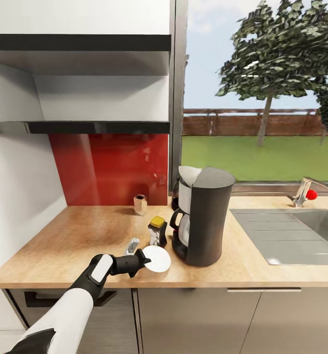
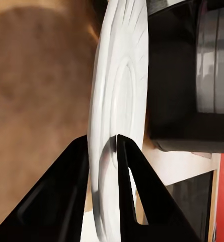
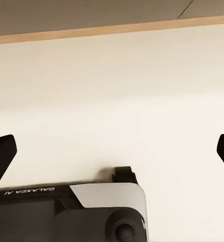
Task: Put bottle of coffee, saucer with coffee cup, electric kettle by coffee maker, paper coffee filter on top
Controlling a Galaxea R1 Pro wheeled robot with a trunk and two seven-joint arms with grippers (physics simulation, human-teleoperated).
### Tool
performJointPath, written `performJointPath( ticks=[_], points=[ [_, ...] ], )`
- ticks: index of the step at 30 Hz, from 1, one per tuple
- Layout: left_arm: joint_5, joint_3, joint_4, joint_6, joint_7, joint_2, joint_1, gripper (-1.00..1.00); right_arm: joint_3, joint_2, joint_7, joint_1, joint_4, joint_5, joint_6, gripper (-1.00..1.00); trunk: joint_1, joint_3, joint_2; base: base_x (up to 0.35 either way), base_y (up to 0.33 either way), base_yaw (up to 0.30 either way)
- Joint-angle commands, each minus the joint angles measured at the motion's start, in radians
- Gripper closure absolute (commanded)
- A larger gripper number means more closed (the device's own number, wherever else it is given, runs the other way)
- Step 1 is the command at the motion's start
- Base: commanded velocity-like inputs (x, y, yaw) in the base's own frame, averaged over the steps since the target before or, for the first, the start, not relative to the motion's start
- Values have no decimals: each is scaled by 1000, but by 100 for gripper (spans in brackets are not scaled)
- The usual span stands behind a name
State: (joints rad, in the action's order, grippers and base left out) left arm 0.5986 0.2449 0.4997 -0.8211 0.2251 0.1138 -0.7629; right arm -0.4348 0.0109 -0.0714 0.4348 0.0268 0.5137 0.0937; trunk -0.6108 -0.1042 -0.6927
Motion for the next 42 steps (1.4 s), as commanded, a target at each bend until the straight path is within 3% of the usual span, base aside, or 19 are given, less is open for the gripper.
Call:
performJointPath(
  ticks=[1, 14, 20, 28, 29, 42],
  points=[
    [-6, 8, 1, -7, 2, 1, -1, 100, -9, 0, -5, 1, 2, 8, 6, -100, 0, -2, -1, 7, -5, 0],
    [-6, 8, 0, -7, 2, 3, -1, 100, -9, -1, -5, 0, 2, 8, 6, -100, 0, -2, -1, 1, 0, 0],
    [51, 8, 0, -4, 2, 7, -1, 100, -9, -2, -5, 0, 2, 8, 6, -100, 0, -2, -1, 0, 0, 0],
    [54, 6, -1, -2, 2, 8, -1, 100, -9, -2, -5, 0, 2, 8, 6, -100, 0, -2, -1, 0, 0, 0],
    [54, 5, -1, -1, 2, 9, -1, -100, -9, -2, -5, 1, 2, 8, 6, -100, 0, -2, -1, 0, 0, 0],
    [59, 6, 0, -2, -1, 7, -1, -100, -9, -2, -5, 0, 2, 8, 5, -100, 0, -2, -1, 0, 0, 0]
  ],
)
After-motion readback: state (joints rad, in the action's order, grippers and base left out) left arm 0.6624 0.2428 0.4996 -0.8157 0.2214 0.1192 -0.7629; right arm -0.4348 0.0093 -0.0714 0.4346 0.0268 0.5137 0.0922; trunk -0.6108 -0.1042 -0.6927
